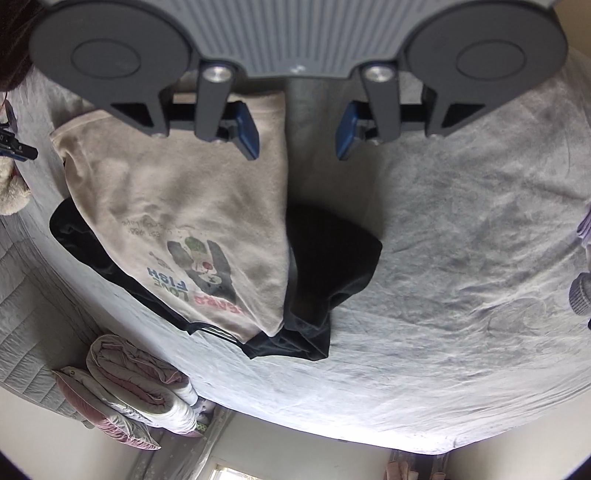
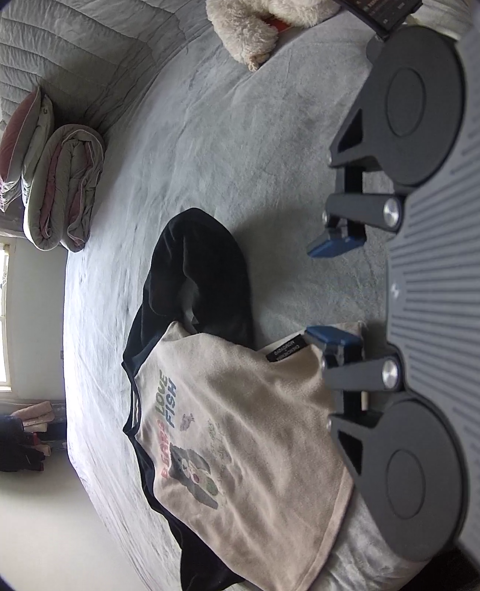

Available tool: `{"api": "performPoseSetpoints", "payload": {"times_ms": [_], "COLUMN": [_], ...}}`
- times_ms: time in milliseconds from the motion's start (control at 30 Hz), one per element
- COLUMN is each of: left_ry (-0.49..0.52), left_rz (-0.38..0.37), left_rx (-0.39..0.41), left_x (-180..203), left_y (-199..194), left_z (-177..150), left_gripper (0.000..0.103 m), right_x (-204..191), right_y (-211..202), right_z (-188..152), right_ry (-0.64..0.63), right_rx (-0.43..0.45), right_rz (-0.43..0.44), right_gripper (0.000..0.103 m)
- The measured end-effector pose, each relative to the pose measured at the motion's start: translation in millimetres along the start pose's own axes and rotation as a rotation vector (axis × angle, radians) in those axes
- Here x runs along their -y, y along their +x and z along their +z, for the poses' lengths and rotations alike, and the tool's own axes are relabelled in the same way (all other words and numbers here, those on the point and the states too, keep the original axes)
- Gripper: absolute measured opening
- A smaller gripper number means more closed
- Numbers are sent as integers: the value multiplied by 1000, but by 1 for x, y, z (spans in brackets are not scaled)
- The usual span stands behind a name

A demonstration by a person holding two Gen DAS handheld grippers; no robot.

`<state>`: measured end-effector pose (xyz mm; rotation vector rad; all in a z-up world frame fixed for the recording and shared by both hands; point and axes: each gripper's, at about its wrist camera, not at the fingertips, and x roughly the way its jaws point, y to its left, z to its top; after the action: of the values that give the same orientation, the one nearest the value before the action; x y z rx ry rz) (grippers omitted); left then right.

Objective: Fold clothes

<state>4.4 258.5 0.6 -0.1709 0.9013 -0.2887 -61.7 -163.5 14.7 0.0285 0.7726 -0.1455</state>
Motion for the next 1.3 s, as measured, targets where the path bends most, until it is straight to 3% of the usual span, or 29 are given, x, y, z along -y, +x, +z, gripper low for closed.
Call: {"api": "performPoseSetpoints", "payload": {"times_ms": [167,400,567,667,700,733,833,1100,1300], "left_ry": [-34,-121,-147,-146,-143,-141,-123,-76,-118], "left_rz": [24,60,101,124,135,146,209,419,538], "left_rx": [-2,-11,-9,11,21,33,89,222,268], "left_x": [-5,-18,-26,-27,-27,-27,-29,-61,-97], "left_y": [25,60,77,83,84,85,80,62,57], "left_z": [20,44,56,64,66,69,81,135,179], "left_gripper": [51,49,30,19,15,12,10,9,9], "right_x": [13,41,55,58,60,62,69,101,124], "right_y": [25,75,107,117,118,120,124,126,129], "right_z": [19,42,53,62,64,67,76,104,126], "right_ry": [94,330,452,451,441,431,401,331,291], "right_rx": [-29,-84,-93,-74,-69,-64,-50,2,27], "right_rz": [32,103,124,87,66,44,-20,-188,-290], "right_gripper": [51,51,51,47,40,19,6,5,5]}}
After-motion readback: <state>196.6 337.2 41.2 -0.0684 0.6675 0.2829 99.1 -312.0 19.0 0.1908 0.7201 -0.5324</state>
